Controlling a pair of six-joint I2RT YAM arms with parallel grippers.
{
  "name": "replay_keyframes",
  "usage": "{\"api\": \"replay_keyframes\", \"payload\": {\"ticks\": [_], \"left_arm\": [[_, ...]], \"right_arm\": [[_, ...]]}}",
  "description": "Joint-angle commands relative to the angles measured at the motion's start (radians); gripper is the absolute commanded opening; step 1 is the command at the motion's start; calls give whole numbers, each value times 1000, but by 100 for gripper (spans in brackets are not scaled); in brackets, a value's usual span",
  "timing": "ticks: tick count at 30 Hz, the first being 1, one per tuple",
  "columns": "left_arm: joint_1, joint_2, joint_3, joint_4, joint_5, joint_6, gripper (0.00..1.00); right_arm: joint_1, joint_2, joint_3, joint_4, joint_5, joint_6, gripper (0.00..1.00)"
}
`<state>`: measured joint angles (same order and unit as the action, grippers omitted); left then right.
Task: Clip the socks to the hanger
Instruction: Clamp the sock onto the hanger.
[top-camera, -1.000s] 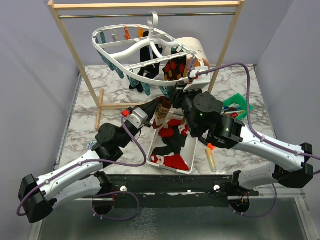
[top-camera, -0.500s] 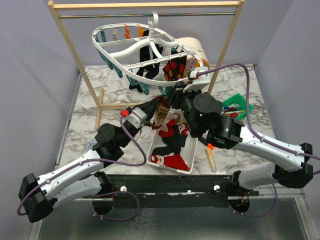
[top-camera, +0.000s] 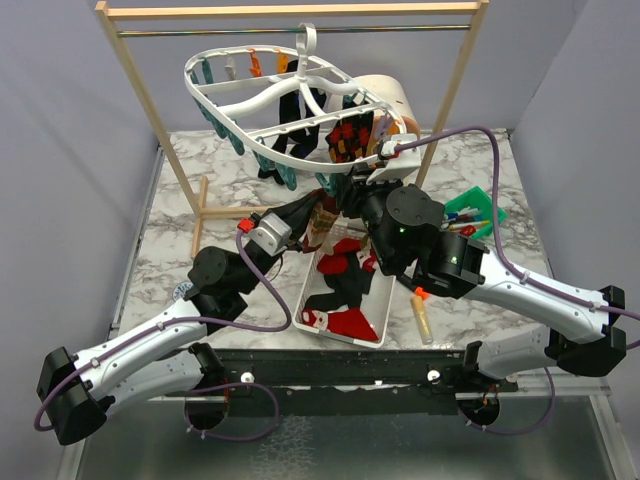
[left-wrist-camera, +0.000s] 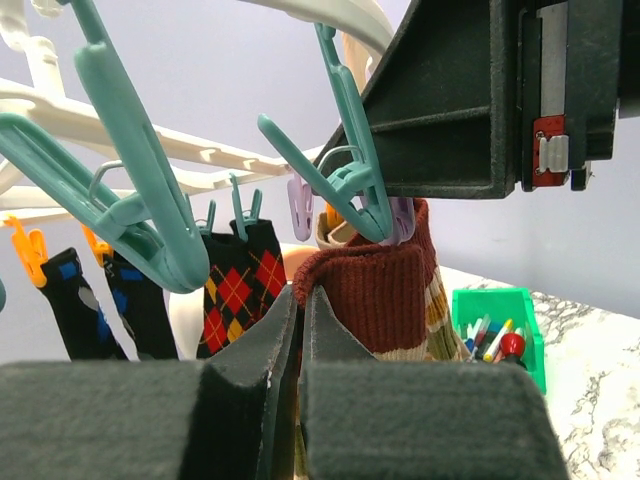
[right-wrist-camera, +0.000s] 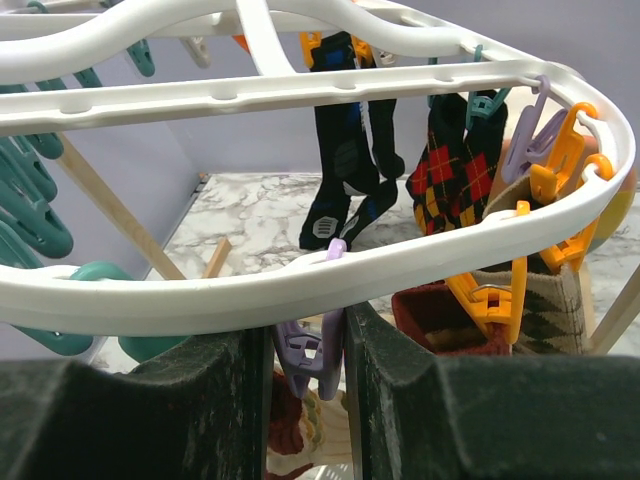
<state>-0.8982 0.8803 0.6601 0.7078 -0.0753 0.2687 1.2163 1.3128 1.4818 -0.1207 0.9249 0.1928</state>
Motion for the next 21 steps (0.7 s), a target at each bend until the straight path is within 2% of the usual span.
{"api": "replay_keyframes", "payload": {"ticks": [1,21], "left_arm": [[1,6,34,24,19,-15,0],[0,15,43,44,11,-15,0]], "right_arm": [[6,-1,-6,-5,-14,27,0],[6,1,-7,-7,-27,34,0]]}}
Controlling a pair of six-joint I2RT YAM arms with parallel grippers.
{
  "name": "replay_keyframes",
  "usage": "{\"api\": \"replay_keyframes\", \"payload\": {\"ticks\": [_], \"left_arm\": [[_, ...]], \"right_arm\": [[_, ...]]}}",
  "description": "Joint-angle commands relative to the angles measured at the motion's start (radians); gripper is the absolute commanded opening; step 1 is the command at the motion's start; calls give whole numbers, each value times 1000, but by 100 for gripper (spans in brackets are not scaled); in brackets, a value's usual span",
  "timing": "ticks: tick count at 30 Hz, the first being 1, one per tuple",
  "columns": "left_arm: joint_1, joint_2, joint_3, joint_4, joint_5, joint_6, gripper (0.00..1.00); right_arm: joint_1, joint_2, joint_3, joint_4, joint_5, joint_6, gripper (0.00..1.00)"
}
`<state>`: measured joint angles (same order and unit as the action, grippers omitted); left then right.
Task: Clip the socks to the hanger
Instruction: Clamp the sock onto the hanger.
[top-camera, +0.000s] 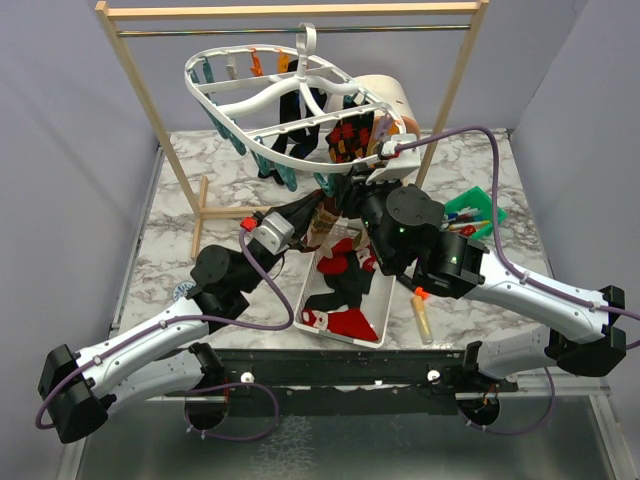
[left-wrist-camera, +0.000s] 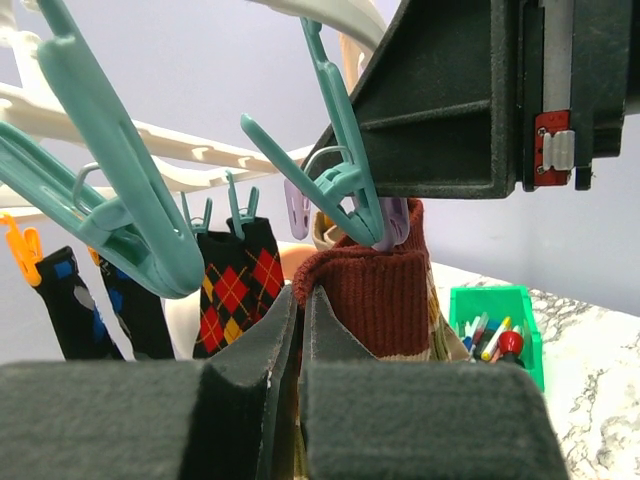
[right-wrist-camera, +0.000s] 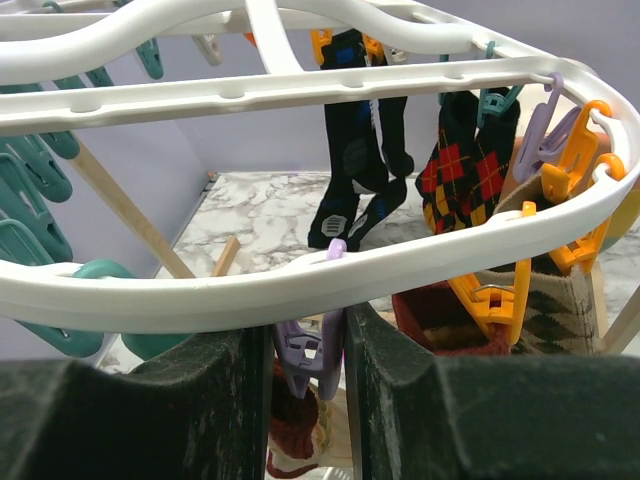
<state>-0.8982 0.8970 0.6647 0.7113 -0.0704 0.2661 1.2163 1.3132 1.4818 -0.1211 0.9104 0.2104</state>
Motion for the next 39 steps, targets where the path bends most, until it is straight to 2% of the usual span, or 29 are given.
{"api": "replay_keyframes", "payload": {"ticks": [1,23,39], "left_arm": [[1,-1,38,44,6,-14,0],[1,-1,54,66,-3,-29,0],[1,-5,-11,95,-37,-90,0]], "right_arm": [[6,2,-9,-9,-13,20,0],[6,10,-20,-17,-36,62,0],[5,-37,-58,3,-71,207,0]]}}
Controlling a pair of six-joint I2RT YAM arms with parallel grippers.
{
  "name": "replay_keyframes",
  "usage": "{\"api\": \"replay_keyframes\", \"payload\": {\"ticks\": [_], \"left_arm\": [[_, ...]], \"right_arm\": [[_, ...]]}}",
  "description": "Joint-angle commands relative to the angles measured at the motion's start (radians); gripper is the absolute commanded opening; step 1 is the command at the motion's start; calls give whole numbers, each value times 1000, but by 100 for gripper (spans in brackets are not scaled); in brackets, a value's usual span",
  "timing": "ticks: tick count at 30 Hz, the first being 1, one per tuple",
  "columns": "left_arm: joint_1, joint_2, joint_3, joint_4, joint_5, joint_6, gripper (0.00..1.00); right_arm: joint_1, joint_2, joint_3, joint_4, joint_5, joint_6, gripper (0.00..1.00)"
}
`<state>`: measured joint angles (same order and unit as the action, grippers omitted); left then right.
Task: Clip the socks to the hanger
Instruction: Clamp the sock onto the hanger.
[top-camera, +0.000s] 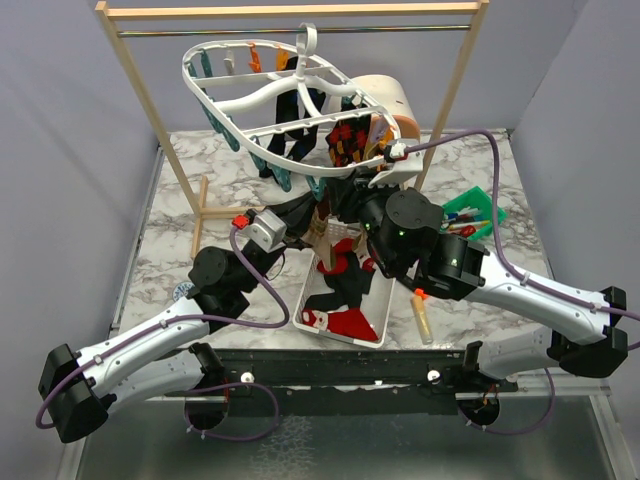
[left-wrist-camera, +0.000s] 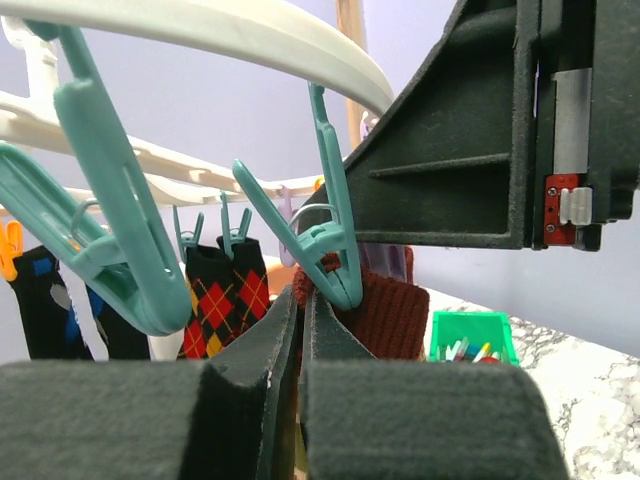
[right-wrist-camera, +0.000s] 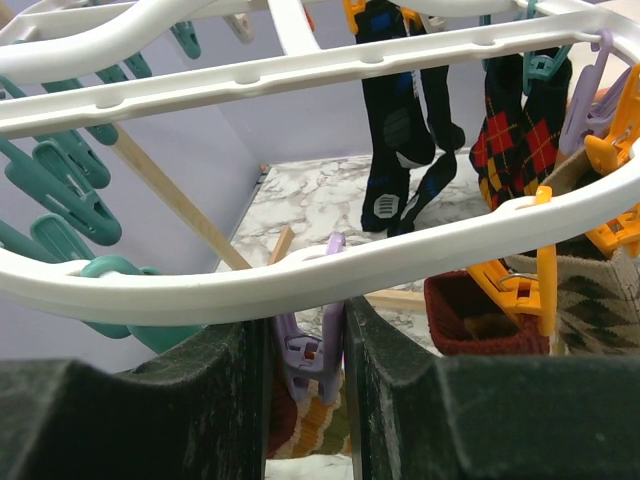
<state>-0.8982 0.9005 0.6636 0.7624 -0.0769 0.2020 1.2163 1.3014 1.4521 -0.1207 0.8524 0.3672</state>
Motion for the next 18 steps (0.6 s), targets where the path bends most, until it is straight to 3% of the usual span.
{"api": "replay_keyframes", "payload": {"ticks": [1,18], "left_arm": [[1,-12,-11,44,-32,-28,0],[1,-83,-99,49,-50,-60,0]], "right_arm": [[5,-25,-29,2,-13,53,0],[5,-41,-36,18,-6,57,0]]}}
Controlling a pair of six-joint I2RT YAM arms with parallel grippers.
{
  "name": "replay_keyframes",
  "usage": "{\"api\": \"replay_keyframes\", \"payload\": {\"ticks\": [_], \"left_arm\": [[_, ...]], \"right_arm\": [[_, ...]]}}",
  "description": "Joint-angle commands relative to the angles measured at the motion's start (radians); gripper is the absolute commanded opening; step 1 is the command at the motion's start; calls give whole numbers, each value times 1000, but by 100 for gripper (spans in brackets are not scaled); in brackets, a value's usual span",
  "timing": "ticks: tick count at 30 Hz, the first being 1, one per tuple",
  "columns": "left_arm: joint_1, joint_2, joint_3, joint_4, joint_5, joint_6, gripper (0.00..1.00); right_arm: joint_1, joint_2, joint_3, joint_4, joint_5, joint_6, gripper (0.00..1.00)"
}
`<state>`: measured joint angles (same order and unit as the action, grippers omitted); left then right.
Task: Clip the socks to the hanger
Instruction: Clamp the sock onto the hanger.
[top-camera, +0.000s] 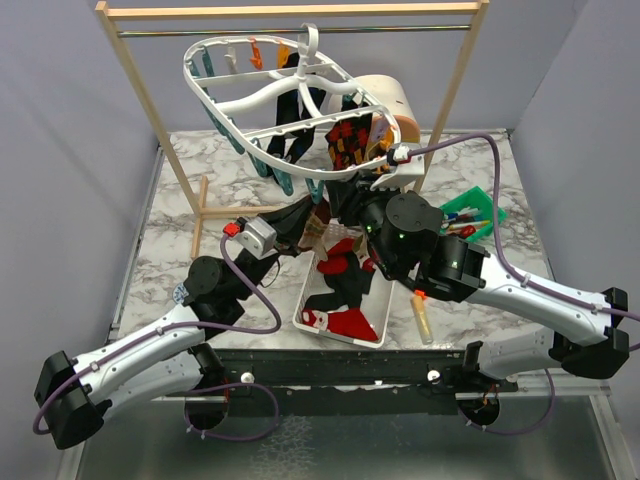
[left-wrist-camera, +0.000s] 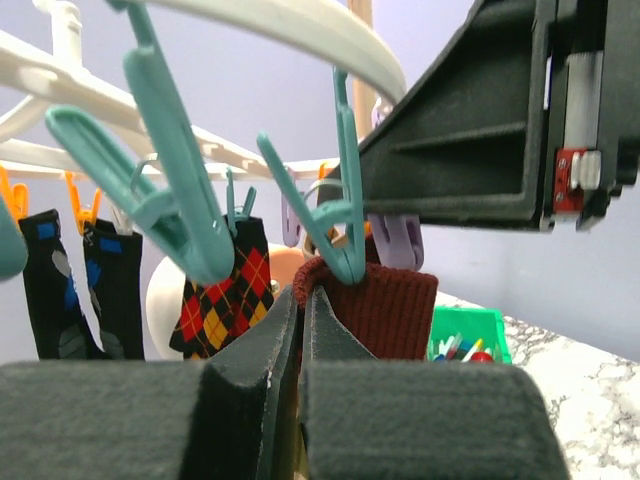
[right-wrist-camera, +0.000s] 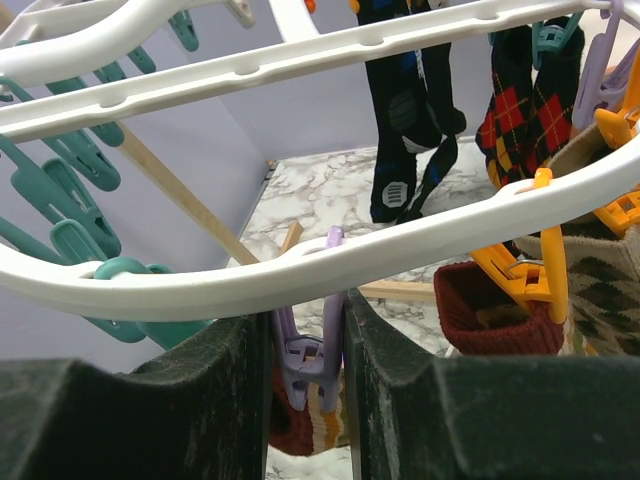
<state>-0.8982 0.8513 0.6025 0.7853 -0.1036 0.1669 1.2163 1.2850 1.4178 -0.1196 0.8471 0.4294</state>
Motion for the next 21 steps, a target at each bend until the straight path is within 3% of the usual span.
{"api": "replay_keyframes", "payload": {"ticks": [1,21], "left_arm": [[0,-39,-47,26,-25,-29,0],[1,-20,-22,28,-41,-18,0]], "right_arm": [[5,-27,-3,19,1,-11,0],[5,-17,-11,25,-56,10,0]]}}
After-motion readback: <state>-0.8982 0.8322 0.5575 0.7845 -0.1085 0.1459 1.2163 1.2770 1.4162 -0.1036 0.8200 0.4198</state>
